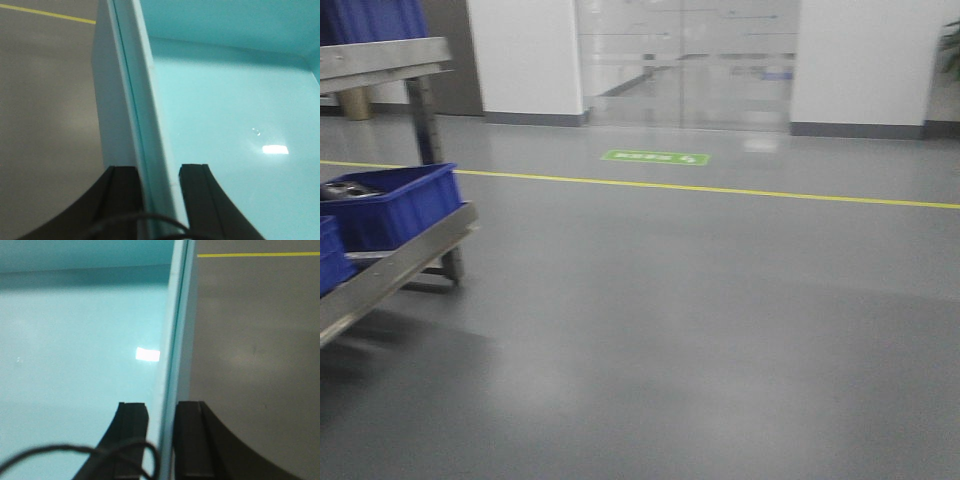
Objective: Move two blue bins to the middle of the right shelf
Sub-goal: 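Turn and drive up to the steel shelf with the red bag bin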
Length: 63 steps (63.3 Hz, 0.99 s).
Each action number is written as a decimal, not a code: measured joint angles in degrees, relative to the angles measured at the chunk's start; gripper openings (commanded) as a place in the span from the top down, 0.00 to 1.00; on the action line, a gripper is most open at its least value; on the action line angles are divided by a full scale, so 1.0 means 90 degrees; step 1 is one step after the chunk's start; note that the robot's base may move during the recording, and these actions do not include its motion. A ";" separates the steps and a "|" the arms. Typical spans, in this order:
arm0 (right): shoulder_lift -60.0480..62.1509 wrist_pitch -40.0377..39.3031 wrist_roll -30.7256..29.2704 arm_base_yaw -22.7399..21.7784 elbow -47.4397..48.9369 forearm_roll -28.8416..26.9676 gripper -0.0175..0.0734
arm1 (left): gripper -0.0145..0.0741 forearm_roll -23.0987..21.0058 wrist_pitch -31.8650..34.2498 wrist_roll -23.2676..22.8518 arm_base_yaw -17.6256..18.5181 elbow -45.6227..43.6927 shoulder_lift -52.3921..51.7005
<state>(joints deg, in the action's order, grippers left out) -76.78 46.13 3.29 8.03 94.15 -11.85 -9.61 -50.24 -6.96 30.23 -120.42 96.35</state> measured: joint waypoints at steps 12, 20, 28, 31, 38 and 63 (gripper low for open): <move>0.0000 -0.0141 0.0000 0.0000 0.0000 0.0000 0.98 | 0.96 -0.0025 0.0338 0.0096 0.0000 0.0000 0.0000; 0.0000 -0.0165 0.0000 0.0000 0.0000 0.0000 0.98 | 0.96 -0.0025 0.0396 0.0107 0.0000 0.0000 0.0000; 0.0000 -0.0165 0.0000 0.0000 0.0000 0.0000 0.98 | 0.96 -0.0025 0.0427 0.0112 0.0000 0.0000 0.0000; 0.0000 -0.0165 0.0000 0.0000 0.0000 0.0000 0.98 | 0.96 -0.0025 0.0456 0.0124 0.0000 0.0000 0.0000; 0.0000 -0.0165 0.0000 0.0000 0.0000 0.0000 0.98 | 0.96 -0.0025 0.0489 0.0136 0.0000 0.0000 0.0000; 0.0000 -0.0154 0.0024 0.0000 0.0000 0.0000 0.98 | 0.96 -0.0025 0.0632 0.0149 0.0000 0.0000 0.0000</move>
<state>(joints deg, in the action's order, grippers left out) -76.78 44.75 3.51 8.03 94.15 -11.85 -9.84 -44.55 -5.62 30.23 -120.42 96.35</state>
